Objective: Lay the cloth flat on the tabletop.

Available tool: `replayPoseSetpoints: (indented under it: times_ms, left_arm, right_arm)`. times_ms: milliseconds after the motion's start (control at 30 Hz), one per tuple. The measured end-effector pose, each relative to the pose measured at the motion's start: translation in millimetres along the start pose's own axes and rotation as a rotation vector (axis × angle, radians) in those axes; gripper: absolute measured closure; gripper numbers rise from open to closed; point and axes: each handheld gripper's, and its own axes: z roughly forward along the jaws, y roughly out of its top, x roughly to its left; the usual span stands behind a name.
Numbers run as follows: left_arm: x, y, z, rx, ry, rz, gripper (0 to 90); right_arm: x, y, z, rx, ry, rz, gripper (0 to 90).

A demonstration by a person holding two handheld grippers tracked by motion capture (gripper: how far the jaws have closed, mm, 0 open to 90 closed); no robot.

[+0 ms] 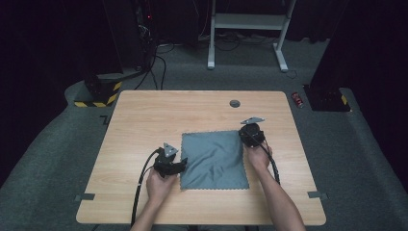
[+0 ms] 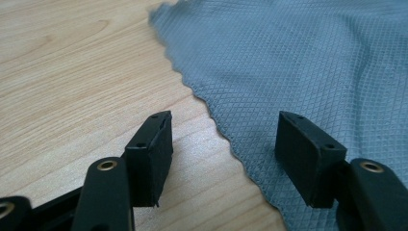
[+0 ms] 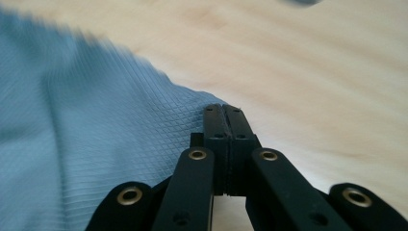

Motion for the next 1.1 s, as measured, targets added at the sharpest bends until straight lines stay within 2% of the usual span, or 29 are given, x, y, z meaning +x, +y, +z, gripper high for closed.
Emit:
replayPoseSetpoints:
  times_ms: [100, 133, 200, 267, 333, 367, 400, 500, 533, 567, 600, 633, 700, 767, 867, 967, 1033, 1100]
  left_arm:
    - [0.6, 0.2, 0.1, 0.0, -0.001, 0.001, 38.5]
    - [0.6, 0.2, 0.1, 0.0, -0.001, 0.001, 38.5]
    - [1.1, 0.3, 0.2, -0.002, -0.005, 0.0, 38.4]
    - [0.9, -0.4, -1.0, 0.0, -0.008, 0.0, 39.2]
    - [-1.0, -1.8, -5.1, -0.003, -0.013, -0.008, 43.9]
    - [-1.0, -1.8, -5.1, -0.003, -0.013, -0.008, 44.1]
    - [-6.7, -2.6, -13.1, -0.015, -0.034, 0.004, 44.5]
    - [-19.7, -4.3, -26.5, -0.007, -0.067, 0.07, 44.6]
    - [-19.7, -4.3, -26.5, -0.007, -0.067, 0.07, 44.6]
    - [-27.9, -7.4, -32.5, 0.003, -0.081, 0.117, 44.6]
    - [-27.9, -7.4, -32.5, 0.003, -0.081, 0.117, 44.6]
    - [-31.0, -9.4, -33.7, 0.013, -0.088, 0.131, 44.6]
    - [-36.4, -15.6, -32.4, 0.043, -0.094, 0.148, 43.6]
    - [-35.6, -18.8, -30.6, 0.034, -0.091, 0.148, 41.9]
    - [-31.0, -19.6, -29.0, 0.032, -0.107, 0.115, 38.9]
    - [-29.0, -25.2, -30.0, 0.003, -0.113, 0.105, 37.9]
    - [-29.3, -27.2, -31.1, -0.002, -0.115, 0.099, 36.3]
    - [-30.1, -27.5, -32.4, 0.009, -0.122, 0.111, 32.4]
  right_arm:
    - [-4.7, 0.4, 6.2, 0.048, -0.017, -0.022, 88.5]
    - [-5.2, -0.4, 9.5, 0.06, -0.012, -0.021, 85.2]
    - [-6.6, -2.4, 15.6, 0.095, 0.03, 0.008, 74.1]
    - [-5.3, -5.4, 13.9, 0.086, 0.045, 0.022, 69.7]
    - [-2.0, -9.1, 3.9, 0.053, 0.076, 0.02, 68.7]
    - [-2.0, -9.1, 3.9, 0.053, 0.076, 0.02, 68.7]
    - [4.2, -15.9, -9.8, 0.029, 0.112, -0.006, 69.2]
    - [17.6, -34.3, -30.3, 0.022, 0.168, -0.082, 70.9]
    - [22.9, -41.8, -37.2, 0.021, 0.178, -0.105, 71.4]
    - [26.7, -49.3, -43.9, 0.015, 0.191, -0.132, 71.9]
    - [30.5, -56.7, -50.6, 0.011, 0.203, -0.142, 72.2]
    - [30.5, -56.7, -50.6, 0.011, 0.203, -0.142, 72.2]
    - [39.6, -76.6, -66.4, 0.007, 0.229, -0.177, 72.2]
    - [43.3, -86.1, -72.7, 0.005, 0.228, -0.2, 70.9]
    - [45.9, -94.8, -72.1, 0.025, 0.223, -0.222, 70.1]
    - [45.9, -102.9, -74.4, 0.028, 0.242, -0.205, 71.1]
    - [44.5, -110.0, -80.7, 0.026, 0.256, -0.199, 71.1]
    - [45.5, -117.6, -89.2, 0.03, 0.265, -0.21, 71.0]
